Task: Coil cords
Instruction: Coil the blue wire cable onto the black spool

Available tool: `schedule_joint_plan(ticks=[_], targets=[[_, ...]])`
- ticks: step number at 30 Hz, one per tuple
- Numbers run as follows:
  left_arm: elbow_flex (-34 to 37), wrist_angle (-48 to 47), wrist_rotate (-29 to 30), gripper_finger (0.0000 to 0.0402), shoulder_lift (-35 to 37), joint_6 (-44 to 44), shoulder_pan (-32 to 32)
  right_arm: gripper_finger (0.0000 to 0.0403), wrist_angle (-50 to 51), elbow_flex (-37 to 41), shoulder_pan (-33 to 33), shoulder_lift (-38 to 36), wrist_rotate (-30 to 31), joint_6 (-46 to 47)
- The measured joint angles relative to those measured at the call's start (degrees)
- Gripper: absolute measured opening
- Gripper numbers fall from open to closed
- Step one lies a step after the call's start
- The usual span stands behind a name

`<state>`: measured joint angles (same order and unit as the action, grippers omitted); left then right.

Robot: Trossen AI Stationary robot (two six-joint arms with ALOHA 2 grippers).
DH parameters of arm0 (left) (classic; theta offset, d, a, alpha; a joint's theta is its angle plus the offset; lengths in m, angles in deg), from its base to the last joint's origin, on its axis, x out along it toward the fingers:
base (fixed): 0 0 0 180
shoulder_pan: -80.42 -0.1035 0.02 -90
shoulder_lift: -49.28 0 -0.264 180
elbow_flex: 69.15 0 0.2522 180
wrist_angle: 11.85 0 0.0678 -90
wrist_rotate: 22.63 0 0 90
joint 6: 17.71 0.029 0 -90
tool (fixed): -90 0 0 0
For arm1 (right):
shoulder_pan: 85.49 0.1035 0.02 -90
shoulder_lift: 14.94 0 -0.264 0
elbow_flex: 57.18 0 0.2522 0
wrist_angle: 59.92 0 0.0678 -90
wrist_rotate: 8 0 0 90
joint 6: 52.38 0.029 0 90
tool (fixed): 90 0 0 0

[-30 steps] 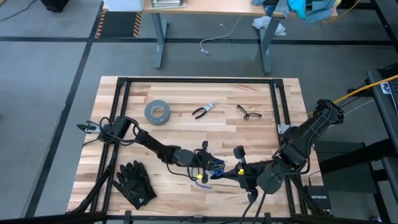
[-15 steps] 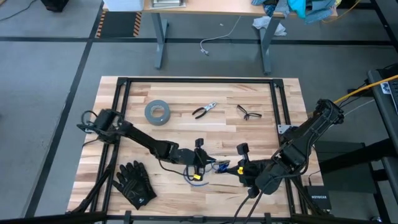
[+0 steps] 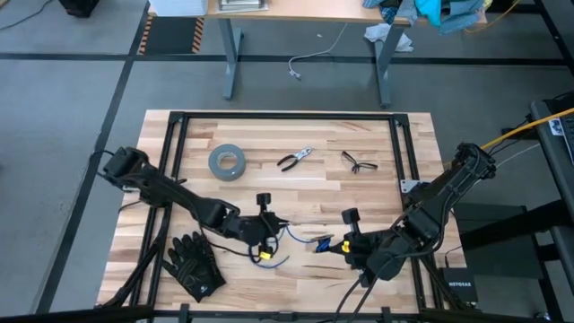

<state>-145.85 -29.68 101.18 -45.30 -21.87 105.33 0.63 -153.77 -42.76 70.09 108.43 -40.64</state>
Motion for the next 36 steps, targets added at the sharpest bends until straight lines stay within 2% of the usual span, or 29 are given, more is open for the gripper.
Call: schedule_joint_plan(ticks=[5, 13, 20, 26, 36], targets=[[0.00, 1.55, 1.62, 0.0001, 2.61, 3.18, 2.26, 0.0001, -0.31, 0.00, -0.90, 1.54, -1.15, -0.89], [-0.55, 7.18, 2.99, 0.0001, 3.60, 10.20, 3.64, 0.0001, -5.91, 0.02, -5.56, 4.43, -10.11, -4.71], [-0.61, 8.69, 3.75, 0.0001, 3.58, 11.67, 3.18, 0.0001, -11.91, 0.02, -8.12, 7.44, -17.94, -9.47], [-0.68, 12.26, 2.82, 0.0001, 3.53, 13.36, 3.50, 0.0001, -13.90, 0.02, -11.05, 10.20, -19.25, -10.97], [-0.68, 12.62, 2.46, 0.0001, 3.53, 11.87, 2.77, 0.0001, -17.40, 0.02, -12.78, 13.14, -26.43, -13.73]])
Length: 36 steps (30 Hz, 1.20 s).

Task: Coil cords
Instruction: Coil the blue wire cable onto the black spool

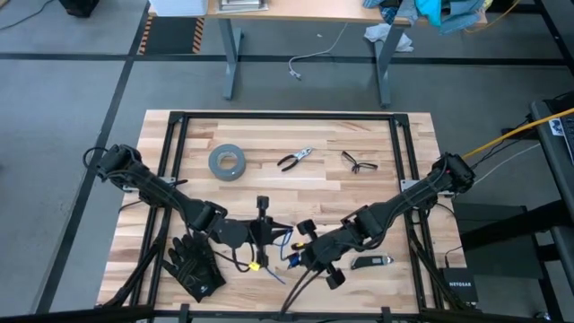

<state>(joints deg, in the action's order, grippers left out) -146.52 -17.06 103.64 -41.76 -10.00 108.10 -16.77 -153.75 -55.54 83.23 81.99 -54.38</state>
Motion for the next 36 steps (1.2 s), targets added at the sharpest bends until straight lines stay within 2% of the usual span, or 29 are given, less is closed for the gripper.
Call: schedule_joint_plan(ticks=[3, 10, 15, 24, 30, 36], targets=[[0.00, -0.04, -0.49, 0.0001, -0.02, -2.18, -1.05, 0.0001, -2.53, 0.00, 0.00, 0.00, -1.36, -1.64], [0.00, 1.67, -8.19, 0.0001, -2.27, -5.20, -3.52, 0.0001, -6.36, 0.00, 0.00, 0.00, -7.32, -5.66], [0.00, 5.22, -15.13, 0.0001, -5.72, -3.68, -4.49, 0.0001, -6.96, 0.00, 0.03, 0.00, -12.30, -7.08], [-0.02, 10.30, -24.44, 0.0001, -8.25, -2.75, -5.63, 0.0001, -8.76, 0.02, 0.09, 0.00, -13.72, -8.72], [-0.02, 9.81, -34.66, 0.0001, -8.24, -1.04, -5.67, 0.0001, -9.74, 0.02, 0.07, 0.00, -16.40, -9.47], [-0.02, 6.47, -39.71, 0.0001, -8.24, 1.59, -5.64, 0.0001, -10.41, 0.02, 0.07, 0.24, -21.17, -9.47]])
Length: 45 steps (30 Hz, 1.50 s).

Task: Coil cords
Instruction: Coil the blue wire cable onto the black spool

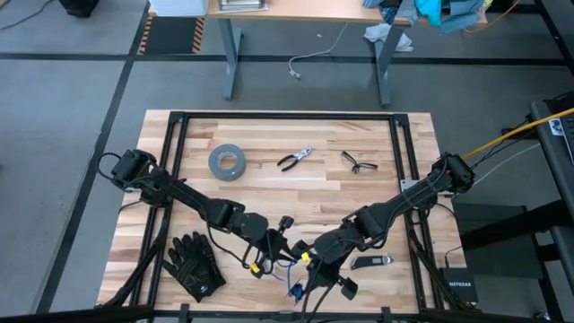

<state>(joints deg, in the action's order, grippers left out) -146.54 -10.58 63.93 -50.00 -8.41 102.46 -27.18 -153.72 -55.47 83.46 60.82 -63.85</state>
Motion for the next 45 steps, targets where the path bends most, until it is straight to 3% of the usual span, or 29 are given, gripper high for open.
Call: schedule_joint_plan(ticks=[10, 16, 21, 30, 33, 45], targets=[[0.00, -0.09, -0.91, 0.0001, 0.00, 1.82, -2.07, 0.0001, -2.59, 0.04, -0.09, 2.37, -3.85, 0.50], [0.00, -3.57, -7.25, 0.0001, 0.00, -1.06, -4.18, 0.0001, -2.95, 0.04, -0.09, 2.45, -4.22, -0.07], [0.00, -6.24, -14.10, 0.0001, 0.00, -1.30, -5.15, 0.0001, -4.79, 0.04, -0.09, 2.45, -7.91, -0.92], [-0.07, -3.67, -16.07, 0.0001, -2.44, -0.35, -6.07, 0.0001, -9.27, 0.04, -0.09, 2.45, -11.09, -2.73], [-0.07, -2.31, -17.17, 0.0001, -4.74, -0.47, -6.03, 0.0001, -9.70, 0.04, -0.09, 2.45, -10.25, -3.00], [0.04, -2.52, -16.70, 0.0001, -7.45, -4.61, -4.03, 0.0001, -7.80, 0.00, 0.00, 1.28, 2.34, -2.60]])
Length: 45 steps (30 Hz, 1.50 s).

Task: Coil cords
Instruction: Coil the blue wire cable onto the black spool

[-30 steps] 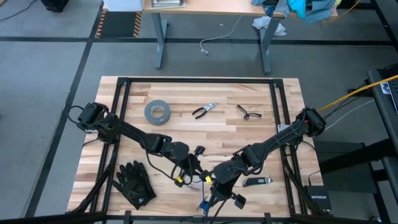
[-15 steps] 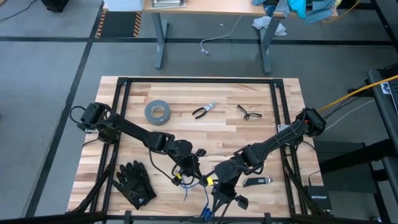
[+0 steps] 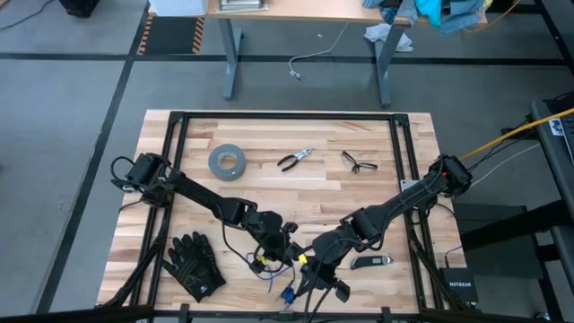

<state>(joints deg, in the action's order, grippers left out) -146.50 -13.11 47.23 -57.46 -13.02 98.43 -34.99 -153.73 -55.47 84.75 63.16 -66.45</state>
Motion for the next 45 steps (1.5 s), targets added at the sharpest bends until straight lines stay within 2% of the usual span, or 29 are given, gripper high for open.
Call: schedule_joint_plan(ticks=[3, 12, 18, 26, 36, 45], targets=[[0.00, -0.03, 0.25, 0.0001, 0.00, -0.72, 0.80, 0.0001, 1.43, -0.02, 0.10, -1.47, 3.51, 0.42], [0.00, 0.09, 2.90, 0.0001, 0.02, -3.18, 1.58, 0.0001, 10.04, -0.02, 3.53, -6.38, 21.72, 2.58], [0.00, -0.02, 3.96, 0.0001, 0.02, -3.70, 1.79, 0.0001, 15.79, -0.02, 4.58, -7.62, 29.51, 5.88], [0.00, -1.21, 3.96, 0.0001, 0.02, -4.73, 1.86, 0.0001, 23.10, -0.02, 4.48, -7.64, 32.74, 10.79], [0.02, -5.53, 4.07, 0.0001, 2.15, -5.45, 1.87, 0.0001, 26.35, 0.89, 4.45, -7.64, 31.29, 15.20], [0.04, -10.59, 12.38, 0.0001, 8.32, -2.77, 3.81, 0.0001, 25.32, 3.44, 3.15, -7.62, 29.44, 17.32]])
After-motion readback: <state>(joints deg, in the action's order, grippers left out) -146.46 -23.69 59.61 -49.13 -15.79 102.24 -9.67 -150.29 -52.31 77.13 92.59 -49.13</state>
